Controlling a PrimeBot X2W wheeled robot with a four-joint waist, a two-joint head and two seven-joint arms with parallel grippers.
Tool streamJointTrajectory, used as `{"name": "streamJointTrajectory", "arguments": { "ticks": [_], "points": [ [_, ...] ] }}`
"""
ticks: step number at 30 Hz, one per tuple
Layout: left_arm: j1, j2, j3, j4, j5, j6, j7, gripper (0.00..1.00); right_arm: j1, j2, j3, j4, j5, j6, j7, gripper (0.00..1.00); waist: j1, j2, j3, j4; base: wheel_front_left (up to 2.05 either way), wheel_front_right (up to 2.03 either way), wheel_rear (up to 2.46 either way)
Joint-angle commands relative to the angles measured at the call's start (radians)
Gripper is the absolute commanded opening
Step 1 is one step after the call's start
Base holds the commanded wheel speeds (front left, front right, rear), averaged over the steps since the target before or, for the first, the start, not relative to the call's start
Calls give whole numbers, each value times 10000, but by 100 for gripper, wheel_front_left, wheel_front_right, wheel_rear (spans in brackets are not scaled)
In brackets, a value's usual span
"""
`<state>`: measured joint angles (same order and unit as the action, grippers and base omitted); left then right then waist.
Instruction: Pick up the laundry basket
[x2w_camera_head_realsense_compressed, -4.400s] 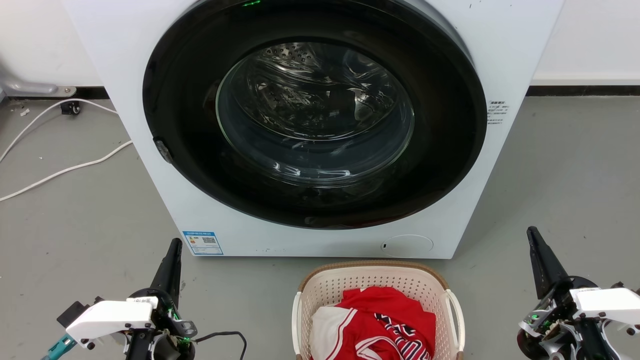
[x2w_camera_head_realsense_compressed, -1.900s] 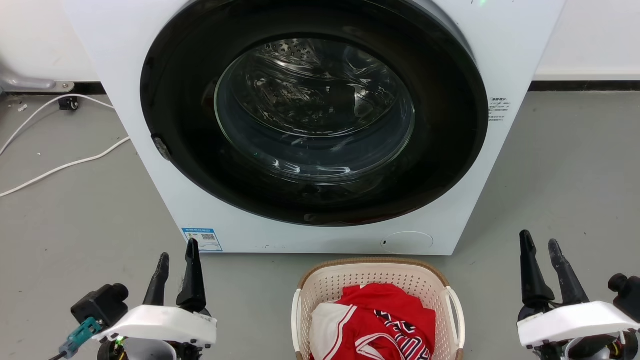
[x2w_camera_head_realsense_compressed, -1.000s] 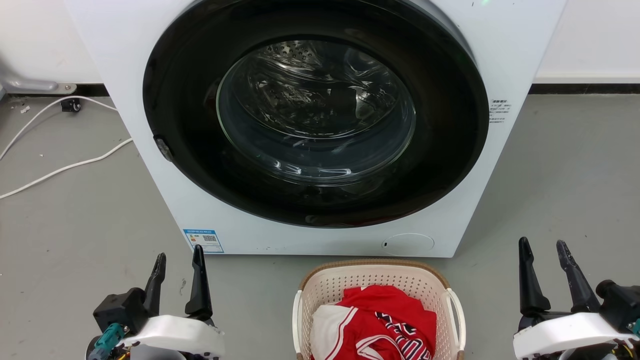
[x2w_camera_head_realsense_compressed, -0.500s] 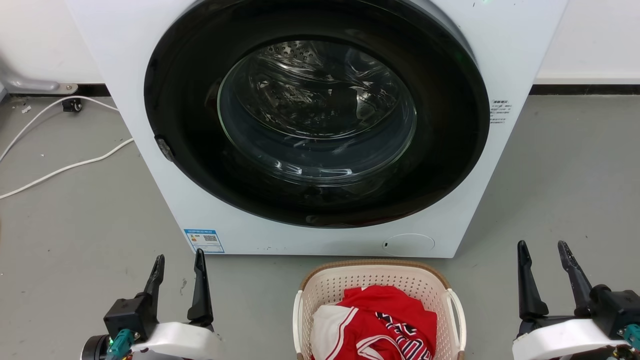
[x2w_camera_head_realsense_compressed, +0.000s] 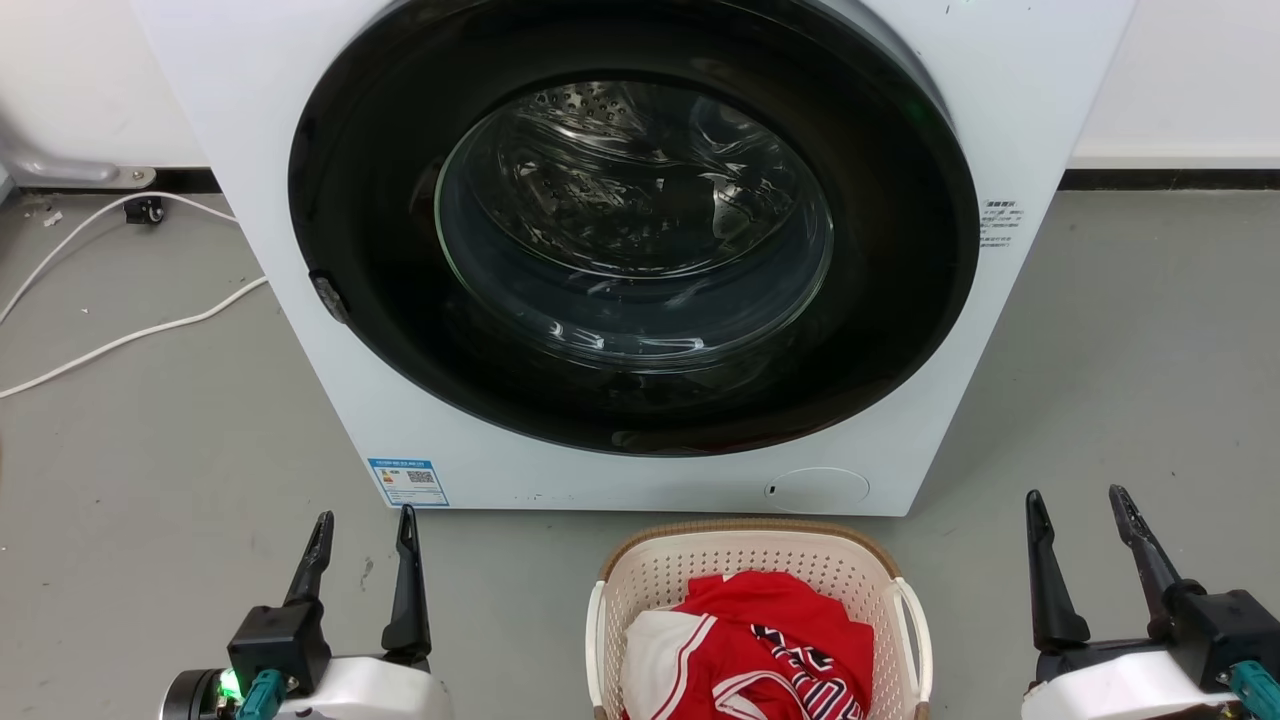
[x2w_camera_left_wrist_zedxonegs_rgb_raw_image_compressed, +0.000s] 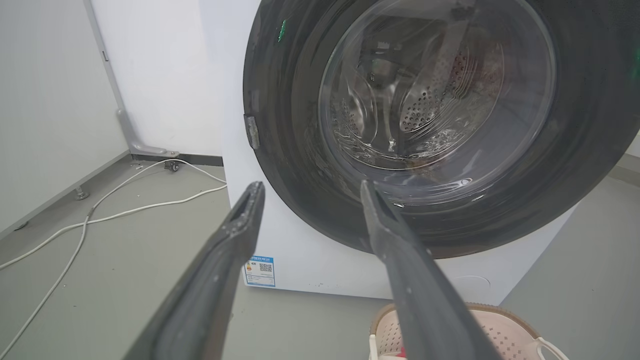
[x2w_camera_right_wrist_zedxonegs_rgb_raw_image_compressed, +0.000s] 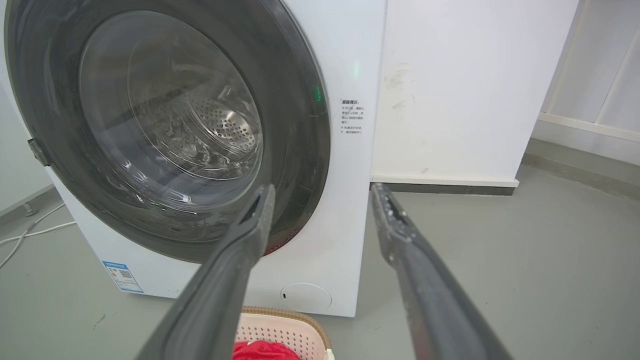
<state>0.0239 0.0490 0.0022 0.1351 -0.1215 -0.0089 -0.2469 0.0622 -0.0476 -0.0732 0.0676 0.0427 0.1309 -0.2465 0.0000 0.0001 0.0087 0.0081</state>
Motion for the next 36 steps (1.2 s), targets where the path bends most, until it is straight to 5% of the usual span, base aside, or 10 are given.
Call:
{"name": "streamJointTrajectory", "arguments": {
  "ticks": [1, 36],
  "points": [
    [112, 22, -10, -6, 234, 5, -82, 100, 130, -44, 9, -76, -226, -3, -103, 100, 0, -1, -8, 1, 0, 0, 0],
    [128, 22, 58, 185, 201, -146, -189, 100, 49, -44, -20, 35, -10, -3, -196, 100, 0, -1, 44, -23, 0, 0, 0]
  ]
}}
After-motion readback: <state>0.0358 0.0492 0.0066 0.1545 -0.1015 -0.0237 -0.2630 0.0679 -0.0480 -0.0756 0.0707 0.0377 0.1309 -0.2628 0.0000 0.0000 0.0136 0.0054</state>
